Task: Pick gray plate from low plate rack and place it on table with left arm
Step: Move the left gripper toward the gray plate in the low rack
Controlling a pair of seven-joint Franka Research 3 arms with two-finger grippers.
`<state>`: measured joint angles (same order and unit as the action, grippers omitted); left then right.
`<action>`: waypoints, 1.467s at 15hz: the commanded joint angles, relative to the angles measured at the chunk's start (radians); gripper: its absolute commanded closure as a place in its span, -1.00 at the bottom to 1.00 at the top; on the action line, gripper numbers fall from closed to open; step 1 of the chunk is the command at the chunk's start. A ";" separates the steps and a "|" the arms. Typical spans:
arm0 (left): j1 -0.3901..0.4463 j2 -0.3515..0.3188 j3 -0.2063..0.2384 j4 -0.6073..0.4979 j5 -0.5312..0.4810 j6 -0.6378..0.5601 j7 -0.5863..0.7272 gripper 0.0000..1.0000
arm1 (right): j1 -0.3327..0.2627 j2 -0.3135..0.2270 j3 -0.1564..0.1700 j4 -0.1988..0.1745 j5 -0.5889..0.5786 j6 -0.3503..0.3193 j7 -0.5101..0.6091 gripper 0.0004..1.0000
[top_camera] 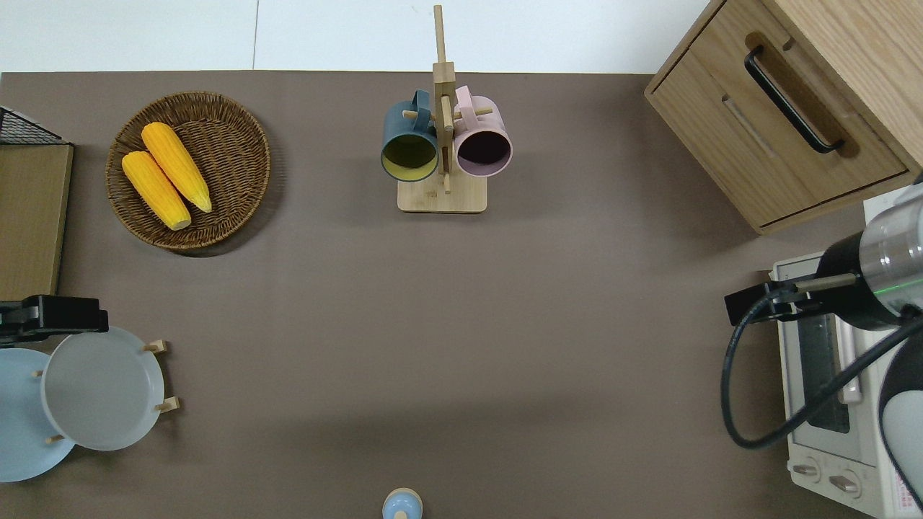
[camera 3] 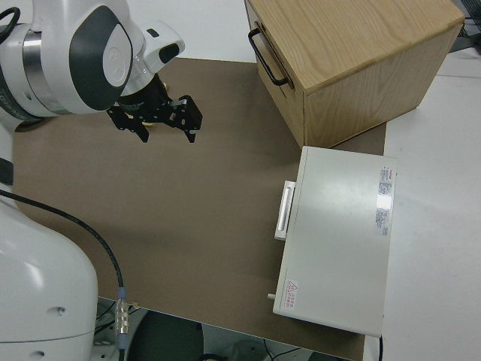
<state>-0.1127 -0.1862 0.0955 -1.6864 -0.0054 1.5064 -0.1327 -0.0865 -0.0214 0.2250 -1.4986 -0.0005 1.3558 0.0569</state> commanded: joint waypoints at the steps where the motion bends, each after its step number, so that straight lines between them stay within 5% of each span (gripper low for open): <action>1: 0.007 0.016 0.001 0.016 -0.016 -0.029 -0.063 -0.99 | -0.015 -0.005 0.007 0.006 0.004 -0.015 -0.003 -0.98; 8: 0.008 0.021 0.001 -0.009 0.016 -0.029 -0.053 -0.99 | -0.015 -0.005 0.007 0.006 0.004 -0.015 -0.003 -0.97; 19: 0.008 0.033 0.001 -0.211 0.376 0.001 0.059 -0.99 | -0.013 -0.005 0.007 0.006 0.004 -0.015 -0.003 -0.97; 22: 0.008 0.053 0.055 -0.269 0.395 0.038 0.059 -0.98 | -0.015 -0.005 0.007 0.006 0.004 -0.015 -0.003 -0.98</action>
<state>-0.1096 -0.1369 0.1040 -1.8831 0.3558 1.4979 -0.0918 -0.0865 -0.0214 0.2250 -1.4986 -0.0005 1.3558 0.0569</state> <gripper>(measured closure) 0.004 0.009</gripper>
